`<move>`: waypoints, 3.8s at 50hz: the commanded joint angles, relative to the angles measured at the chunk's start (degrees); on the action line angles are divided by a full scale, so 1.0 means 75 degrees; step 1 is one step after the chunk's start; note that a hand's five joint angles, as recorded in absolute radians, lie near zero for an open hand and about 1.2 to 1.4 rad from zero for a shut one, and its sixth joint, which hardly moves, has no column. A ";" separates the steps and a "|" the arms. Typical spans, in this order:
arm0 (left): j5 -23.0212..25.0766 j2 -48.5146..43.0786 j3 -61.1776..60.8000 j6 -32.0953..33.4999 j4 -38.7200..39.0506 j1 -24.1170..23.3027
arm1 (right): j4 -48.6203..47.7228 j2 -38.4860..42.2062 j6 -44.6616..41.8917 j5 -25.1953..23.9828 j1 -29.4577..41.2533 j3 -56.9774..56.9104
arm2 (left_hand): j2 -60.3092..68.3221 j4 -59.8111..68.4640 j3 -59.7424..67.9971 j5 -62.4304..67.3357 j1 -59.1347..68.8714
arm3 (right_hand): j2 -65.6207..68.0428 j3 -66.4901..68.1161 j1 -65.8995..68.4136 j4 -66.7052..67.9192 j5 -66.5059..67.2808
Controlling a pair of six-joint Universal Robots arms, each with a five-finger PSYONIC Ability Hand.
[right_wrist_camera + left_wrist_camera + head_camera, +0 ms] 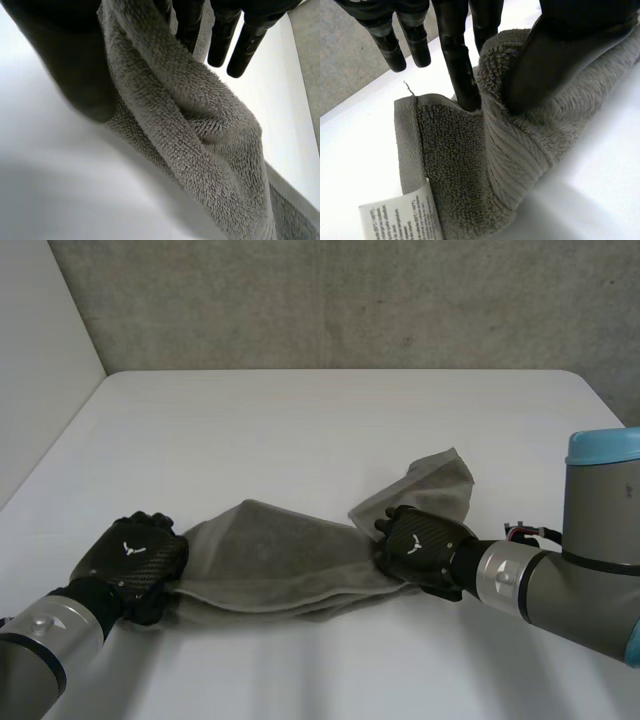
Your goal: Fold the towel.
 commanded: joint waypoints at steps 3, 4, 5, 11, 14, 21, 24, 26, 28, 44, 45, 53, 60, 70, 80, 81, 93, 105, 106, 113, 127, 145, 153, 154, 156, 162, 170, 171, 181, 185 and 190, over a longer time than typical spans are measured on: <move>-0.0005 -0.0001 0.0005 -0.0008 0.0000 -0.0072 | -0.0086 -0.0149 0.0650 -0.0093 -0.0241 0.0355 | 0.0134 -0.0448 -0.0390 -0.0013 0.0094 | 0.3480 -0.0326 0.3454 -0.0582 0.3412; 0.0006 -0.0001 0.0005 -0.0009 0.0012 -0.0107 | -0.0086 -0.0149 0.0653 -0.0093 -0.0241 0.0355 | 0.0223 -0.0448 -0.0390 0.0076 0.0183 | 0.3480 -0.0326 0.3454 -0.0582 0.3412; 0.0006 -0.0001 0.0005 -0.0009 0.0012 -0.0107 | -0.0086 -0.0161 0.0943 -0.0093 -0.0241 0.0367 | 0.0224 -0.0448 -0.0390 0.0077 0.0184 | 0.3480 -0.0326 0.3454 -0.0582 0.3412; 0.0006 -0.0083 0.0180 -0.0009 0.0117 -0.0166 | -0.0191 -0.0523 0.2290 -0.0175 -0.0218 0.0227 | 0.1139 -0.0448 -0.0390 0.0992 0.1099 | 0.3480 -0.0326 0.3454 -0.0582 0.3412; 0.0006 -0.0619 0.0682 0.0003 0.0514 -0.0189 | -0.0634 -0.0606 0.2900 -0.0199 -0.0171 -0.0123 | 0.1569 -0.0448 -0.0390 0.1422 0.1529 | 0.3480 -0.0326 0.3454 -0.0582 0.3412; -0.0064 -0.2013 0.2706 0.0026 0.0867 -0.0271 | -0.1832 -0.0079 0.4133 0.0047 -0.0136 -0.1789 | 0.1656 -0.0448 -0.0390 0.1509 0.1617 | 0.3480 -0.0326 0.3454 -0.0582 0.3412; -0.0216 -0.2565 0.4310 -0.0032 0.0868 -0.0435 | -0.1996 0.0143 0.4728 0.0408 -0.0136 -0.3305 | 0.1656 -0.0448 -0.0390 0.1509 0.1617 | 0.3480 -0.0326 0.3454 -0.0582 0.3412; -0.0310 -0.2696 0.5056 -0.0091 0.0879 -0.0553 | -0.2078 0.0085 0.5188 0.0645 -0.0136 -0.4004 | 0.1656 -0.0448 -0.0390 0.1509 0.1617 | 0.3480 -0.0326 0.3454 -0.0582 0.3412; -0.0427 -0.2720 0.5724 -0.0173 0.0926 -0.0670 | -0.2719 -0.0323 0.6586 0.1018 -0.0136 -0.4926 | 0.1656 -0.0448 -0.0390 0.1509 0.1617 | 0.3480 -0.0326 0.3454 -0.0582 0.3412; -0.0510 -0.1255 0.4181 -0.1709 0.2637 -0.0448 | -0.3919 -0.1544 0.8134 -0.0070 -0.0792 -0.1595 | 0.1656 -0.0448 -0.0390 0.1509 0.1617 | 0.3480 -0.0326 0.3454 -0.0582 0.3412; -0.0509 -0.1255 0.4177 -0.1708 0.2637 -0.0447 | -0.3918 -0.1544 0.8130 -0.0070 -0.0792 -0.1590 | 0.1656 -0.0448 -0.0390 0.1509 0.1617 | 0.3480 -0.0326 0.3454 -0.0582 0.3412; 0.0158 -0.1829 0.2267 -0.0524 0.2719 -0.0424 | -0.3895 -0.1427 0.6231 0.0000 -0.0780 0.0601 | 0.1656 -0.0448 -0.0390 0.1509 0.1617 | 0.3480 -0.0326 0.3454 -0.0582 0.3412; 0.0217 -0.2824 0.1588 -0.0103 0.2707 -0.0541 | -0.3871 -0.0548 0.5938 0.0000 -0.0780 0.1527 | 0.1656 -0.0448 -0.0390 0.1509 0.1617 | 0.0640 -0.0326 0.0614 -0.0582 0.0572; 0.0182 -0.2755 0.1540 -0.0067 0.2637 -0.0295 | -0.3825 -0.0337 0.5715 -0.0047 -0.0780 0.1504 | 0.1656 -0.0448 -0.0390 0.1509 0.1617 | -0.2164 -0.0326 -0.2190 -0.0582 -0.2232; 0.0182 -0.1935 0.1318 -0.0067 0.2579 0.0091 | -0.2749 -0.0396 0.4488 -0.0222 -0.0909 0.1445 | 0.1656 -0.0448 -0.0390 0.1509 0.1617 | -0.4473 -0.0326 -0.4499 -0.0582 -0.4541; 0.0182 -0.1935 0.1318 -0.0067 0.2578 0.0092 | -0.2746 -0.0396 0.4485 -0.0222 -0.0909 0.1445 | 0.1656 -0.0448 -0.0390 0.1509 0.1617 | -0.4474 -0.0326 -0.4500 -0.0582 -0.4542; 0.0264 -0.1958 0.1166 -0.0079 0.2450 0.0443 | -0.1095 -0.0699 0.2118 -0.0480 -0.1553 0.1293 | 0.1656 -0.0448 -0.0390 0.1509 0.1617 | -0.3579 -0.0326 -0.3605 -0.0582 -0.3647; 0.0264 -0.1958 0.1060 -0.0091 0.2356 0.0338 | -0.1082 -0.1064 0.2386 -0.0504 -0.1953 0.1340 | 0.1656 -0.0448 -0.0390 0.1509 0.1617 | -0.4176 -0.0326 -0.4202 -0.0582 -0.4244; 0.0264 -0.1958 0.1060 -0.0091 0.2356 0.0338 | -0.1082 -0.1064 0.2387 -0.0504 -0.1952 0.1340 | 0.1656 -0.0448 -0.0390 0.1509 0.1617 | -0.4182 -0.0326 -0.4208 -0.0582 -0.4250; 0.0264 -0.1864 0.0978 -0.0114 0.2040 0.0221 | -0.1106 -0.0620 0.4563 -0.0399 -0.1438 0.0276 | 0.1656 -0.0448 -0.0390 0.1509 0.1617 | -0.5057 -0.0326 -0.5083 -0.0582 -0.5125; 0.0287 -0.1688 0.0767 -0.0114 0.1969 0.0150 | -0.0615 0.0704 0.5118 -0.0316 -0.0523 -0.1565 | 0.1656 -0.0448 -0.0390 0.1509 0.1617 | -0.4319 -0.0326 -0.4345 -0.0582 -0.4387; 0.0287 -0.1665 0.0755 -0.0091 0.1969 0.0162 | 0.0511 0.1772 0.3490 0.0140 -0.0511 -0.2246 | 0.1656 -0.0448 -0.0390 0.1509 0.1617 | -0.3509 -0.0326 -0.3535 -0.0582 -0.3577; 0.0287 -0.1642 0.0755 -0.0091 0.1969 0.0197 | 0.0804 0.1866 0.3114 0.0188 -0.0511 -0.2293 | 0.1656 -0.0448 -0.0390 0.1509 0.1617 | -0.2553 -0.0326 -0.2579 -0.0582 -0.2621; 0.0287 -0.1642 0.0755 -0.0091 0.1969 0.0197 | 0.0804 0.1831 0.3102 0.0188 -0.0511 -0.2293 | 0.1656 -0.0448 -0.0390 0.1509 0.1617 | -0.1502 -0.0326 -0.1528 -0.0582 -0.1570; 0.0287 -0.1642 0.0767 -0.0091 0.1969 0.0209 | 0.0816 0.1750 0.3102 0.0188 -0.0511 -0.2282 | 0.1656 -0.0448 -0.0390 0.1509 0.1617 | -0.0225 -0.0326 -0.0252 -0.0582 -0.0293; 0.0287 -0.1642 0.0767 -0.0091 0.1969 0.0232 | 0.0816 0.0849 0.3126 0.0059 -0.0651 -0.1803 | 0.1656 -0.0448 -0.0390 0.1509 0.1617 | 0.3480 -0.0326 0.3454 -0.0582 0.3412; 0.0287 -0.1642 0.0755 -0.0091 0.1969 0.0197 | 0.0629 -0.0172 0.3079 0.0035 -0.1225 -0.0655 | 0.1656 -0.0448 -0.0390 0.1509 0.1617 | 0.3480 -0.0326 0.3454 -0.0582 0.3412; 0.0287 -0.1642 0.0755 -0.0091 0.1969 0.0197 | 0.0629 -0.0173 0.3079 0.0035 -0.1226 -0.0653 | 0.1656 -0.0448 -0.0390 0.1509 0.1617 | 0.3480 -0.0326 0.3454 -0.0582 0.3412; 0.0276 -0.1548 0.0755 -0.0091 0.1747 0.0232 | 0.0277 -0.0594 0.3160 -0.0094 -0.1904 0.0846 | 0.1656 -0.0448 -0.0390 0.1509 0.1617 | 0.3480 -0.0326 0.3454 -0.0582 0.3412; 0.0264 -0.1466 0.0790 -0.0091 0.1572 0.0267 | 0.0277 -0.0923 0.3301 -0.0105 -0.2140 0.1117 | 0.1656 -0.0448 -0.0390 0.1509 0.1617 | 0.3480 -0.0326 0.3454 -0.0582 0.3412; 0.0264 -0.1220 0.0884 -0.0091 0.1254 0.0408 | 0.0265 -0.1720 0.4168 -0.0105 -0.2409 0.1129 | 0.1656 -0.0448 -0.0390 0.1509 0.1617 | 0.3480 -0.0326 0.3454 -0.0582 0.3412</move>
